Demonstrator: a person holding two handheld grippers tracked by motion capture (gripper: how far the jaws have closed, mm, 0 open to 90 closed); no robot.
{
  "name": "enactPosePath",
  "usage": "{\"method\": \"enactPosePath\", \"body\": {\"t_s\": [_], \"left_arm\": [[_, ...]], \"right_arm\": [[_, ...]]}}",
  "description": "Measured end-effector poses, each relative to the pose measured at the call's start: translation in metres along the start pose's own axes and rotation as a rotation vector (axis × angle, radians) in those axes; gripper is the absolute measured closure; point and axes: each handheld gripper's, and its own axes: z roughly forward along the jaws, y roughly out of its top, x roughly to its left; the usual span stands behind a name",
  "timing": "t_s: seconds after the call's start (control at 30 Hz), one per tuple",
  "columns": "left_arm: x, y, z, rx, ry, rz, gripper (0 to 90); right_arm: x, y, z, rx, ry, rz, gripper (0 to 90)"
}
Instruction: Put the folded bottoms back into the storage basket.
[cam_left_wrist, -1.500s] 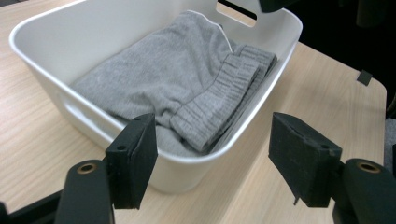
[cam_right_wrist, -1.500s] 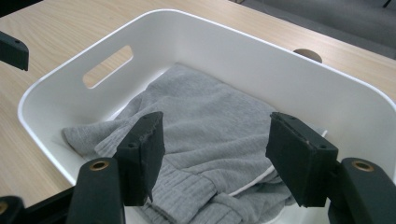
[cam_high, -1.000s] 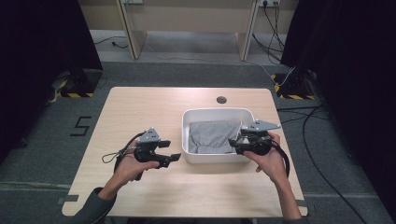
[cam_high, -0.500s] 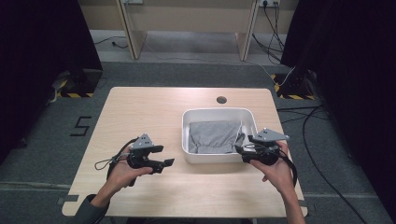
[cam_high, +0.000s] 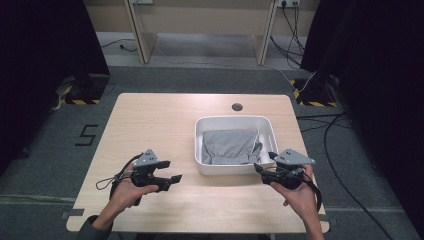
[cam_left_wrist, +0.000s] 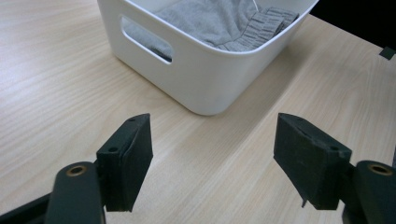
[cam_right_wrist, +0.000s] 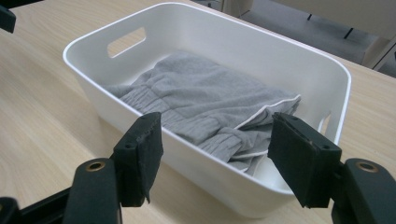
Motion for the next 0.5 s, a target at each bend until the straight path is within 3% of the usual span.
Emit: {"method": "enactPosePath", "body": {"t_s": [0.13, 0.2, 0.5], "left_arm": [[0.000, -0.002, -0.001, 0.003, -0.001, -0.004, 27.6], [0.000, -0.004, -0.004, -0.004, 0.006, -0.001, 27.5], [0.003, -0.016, -0.008, 0.005, 0.018, -0.008, 27.4]], "right_arm": [[0.003, -0.010, -0.002, -0.039, 0.002, 0.020, 35.7], [0.004, -0.014, -0.003, -0.012, -0.002, -0.003, 35.1], [0.003, -0.028, -0.011, -0.011, -0.020, 0.027, 34.7]]}}
